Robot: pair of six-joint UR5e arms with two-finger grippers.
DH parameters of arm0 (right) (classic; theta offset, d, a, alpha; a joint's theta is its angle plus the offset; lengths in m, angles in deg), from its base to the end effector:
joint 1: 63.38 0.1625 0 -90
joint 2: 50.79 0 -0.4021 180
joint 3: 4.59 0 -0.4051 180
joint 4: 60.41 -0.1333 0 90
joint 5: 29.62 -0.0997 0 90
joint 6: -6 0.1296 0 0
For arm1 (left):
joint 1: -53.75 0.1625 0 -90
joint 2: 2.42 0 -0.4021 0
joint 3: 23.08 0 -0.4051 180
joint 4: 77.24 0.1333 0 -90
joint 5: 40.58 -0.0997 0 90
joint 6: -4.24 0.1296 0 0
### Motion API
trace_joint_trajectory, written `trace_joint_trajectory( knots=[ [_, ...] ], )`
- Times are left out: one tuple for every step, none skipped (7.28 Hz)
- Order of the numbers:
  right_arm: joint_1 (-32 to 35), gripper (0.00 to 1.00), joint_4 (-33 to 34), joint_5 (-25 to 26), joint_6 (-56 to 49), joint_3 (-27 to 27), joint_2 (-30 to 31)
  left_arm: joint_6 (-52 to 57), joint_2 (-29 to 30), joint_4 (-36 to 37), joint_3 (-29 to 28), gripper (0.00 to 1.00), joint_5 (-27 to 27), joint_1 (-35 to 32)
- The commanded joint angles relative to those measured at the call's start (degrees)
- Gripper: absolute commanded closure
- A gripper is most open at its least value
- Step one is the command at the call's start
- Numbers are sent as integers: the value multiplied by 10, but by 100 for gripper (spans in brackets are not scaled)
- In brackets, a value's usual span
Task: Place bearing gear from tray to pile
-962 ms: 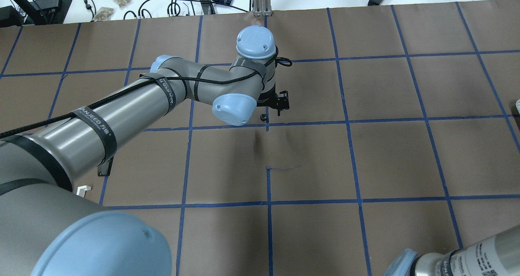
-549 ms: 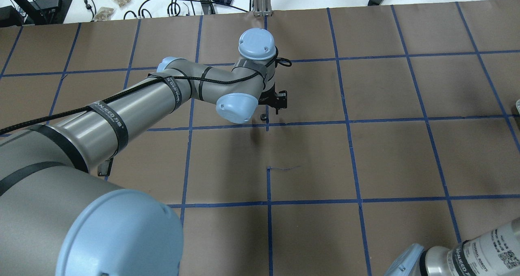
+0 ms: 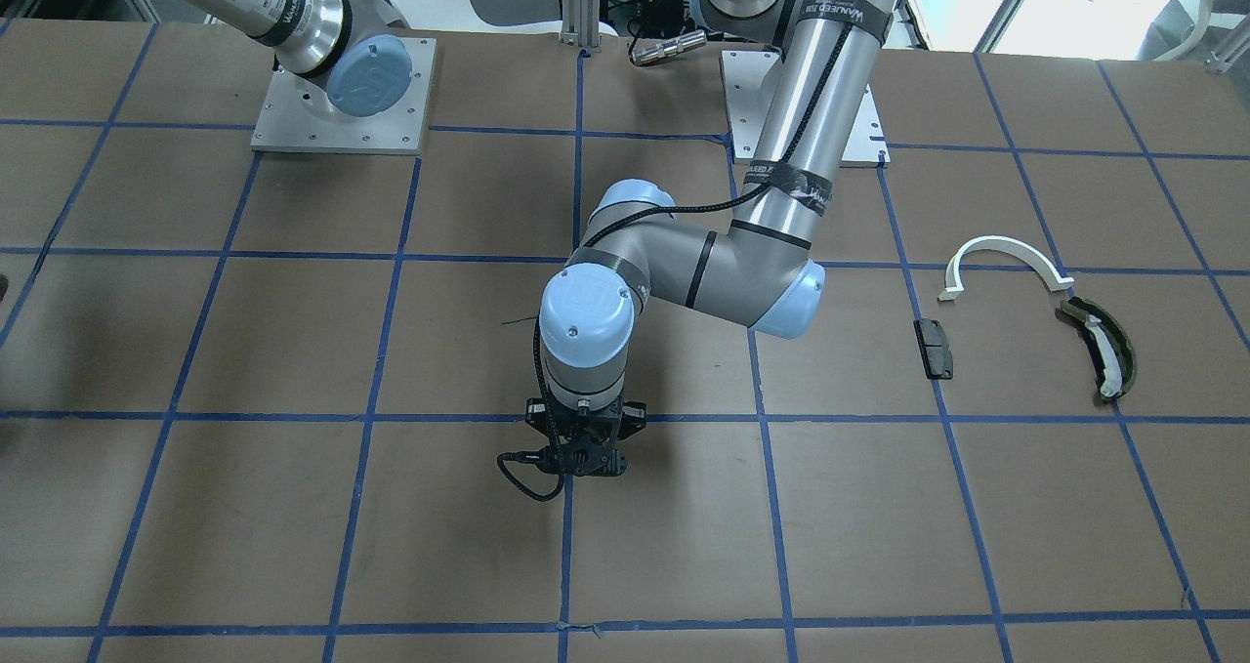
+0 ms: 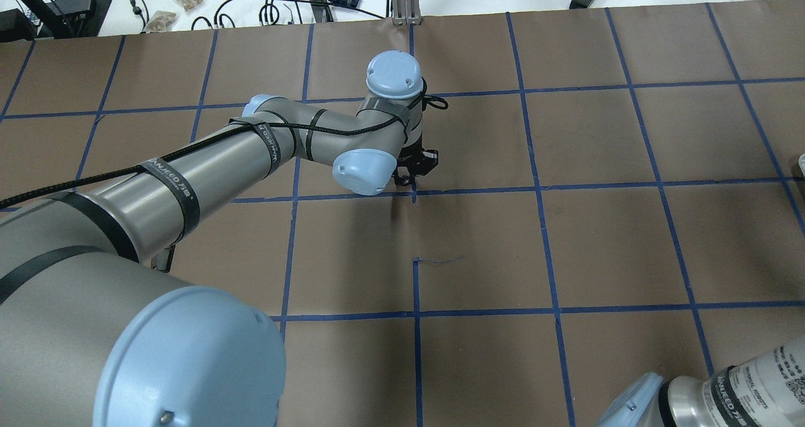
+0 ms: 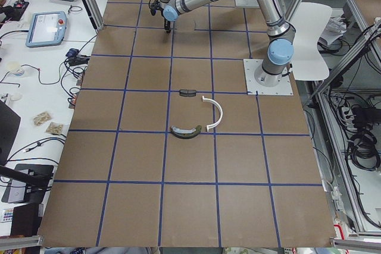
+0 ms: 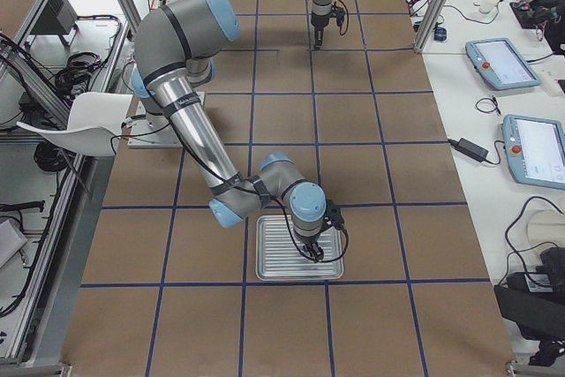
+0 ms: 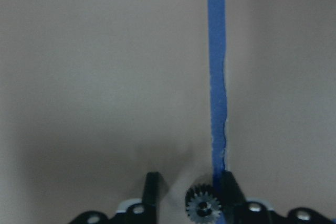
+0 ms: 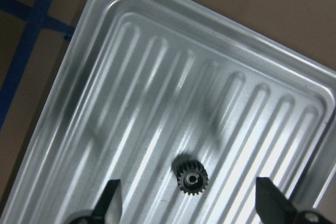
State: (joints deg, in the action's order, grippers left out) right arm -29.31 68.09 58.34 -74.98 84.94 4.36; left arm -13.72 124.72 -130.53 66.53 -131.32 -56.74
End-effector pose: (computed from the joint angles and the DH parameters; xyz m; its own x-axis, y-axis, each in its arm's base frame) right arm -0.4801 -0.4912 0.1417 -0.9041 -0.4223 0.0654 -0.4255 0.9038 -0.0463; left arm -0.3568 -0.5787 0.1110 -0.9989 0.0441 -0.0125 0.0442 0.9990 -0.0033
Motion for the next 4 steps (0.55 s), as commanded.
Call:
trace_joint_trajectory(
  knots=[
    [-1, 14, 2, -2, -6, 4, -8, 6, -5, -3, -4, 100, 2, 2],
    [-1, 15, 3, -2, -5, -2, -10, 47, -19, -30, -14, 100, -4, 11],
    [-1, 20, 3, -2, -4, -2, -14, 123, -35, -68, -13, 100, -15, 58],
    [-1, 23, 4, -2, -4, -3, -21, 233, -63, -90, -4, 100, -49, 118]
  ],
)
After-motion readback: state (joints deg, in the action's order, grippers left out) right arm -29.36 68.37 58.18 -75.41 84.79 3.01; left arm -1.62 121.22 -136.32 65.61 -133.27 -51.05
